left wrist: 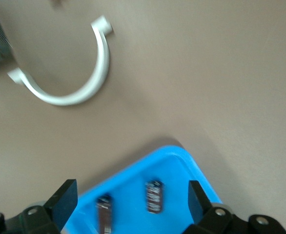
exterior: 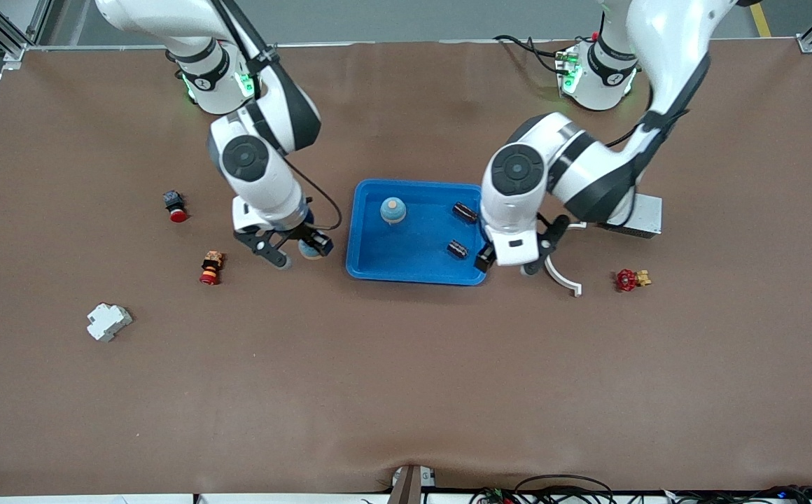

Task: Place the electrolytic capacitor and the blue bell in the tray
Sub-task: 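Withdraw the left arm to rest while the right gripper lowers the bell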

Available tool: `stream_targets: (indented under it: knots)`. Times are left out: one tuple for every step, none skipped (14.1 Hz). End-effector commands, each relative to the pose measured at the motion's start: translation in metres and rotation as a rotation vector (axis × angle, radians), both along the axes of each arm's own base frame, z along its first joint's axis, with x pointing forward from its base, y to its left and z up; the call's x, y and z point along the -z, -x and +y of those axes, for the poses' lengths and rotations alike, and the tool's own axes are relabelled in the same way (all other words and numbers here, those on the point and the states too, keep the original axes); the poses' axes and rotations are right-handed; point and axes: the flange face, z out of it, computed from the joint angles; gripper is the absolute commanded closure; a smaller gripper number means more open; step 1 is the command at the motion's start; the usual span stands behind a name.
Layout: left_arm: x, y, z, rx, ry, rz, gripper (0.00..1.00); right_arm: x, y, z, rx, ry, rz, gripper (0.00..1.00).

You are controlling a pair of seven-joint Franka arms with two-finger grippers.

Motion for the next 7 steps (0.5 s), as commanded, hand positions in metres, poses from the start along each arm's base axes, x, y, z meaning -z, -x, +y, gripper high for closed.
stream_targets:
  knots:
    - [-0.053, -0.016, 0.035, 0.092, 0.011, 0.041, 0.00, 0.006, 0.016, 0.033, 0.066, -0.013, -0.009, 1.00]
    - [-0.067, -0.020, 0.049, 0.116, 0.008, 0.032, 0.00, 0.011, 0.022, 0.046, 0.089, -0.010, -0.004, 1.00]
    - [-0.081, -0.024, 0.064, 0.139, 0.008, 0.017, 0.00, 0.016, 0.026, 0.058, 0.105, -0.005, -0.001, 1.00]
    - [-0.093, -0.030, 0.085, 0.161, 0.008, 0.010, 0.00, 0.021, 0.030, 0.069, 0.119, -0.002, 0.002, 1.00]
    - [-0.100, -0.034, 0.101, 0.206, 0.018, 0.020, 0.00, 0.027, 0.031, 0.080, 0.135, 0.000, 0.004, 1.00]
    - [-0.117, -0.039, 0.118, 0.234, 0.033, 0.006, 0.00, 0.035, 0.033, 0.093, 0.148, 0.005, 0.006, 1.00]
    - [-0.128, -0.043, 0.137, 0.248, 0.045, 0.005, 0.00, 0.042, 0.031, 0.104, 0.165, 0.010, 0.002, 1.00]
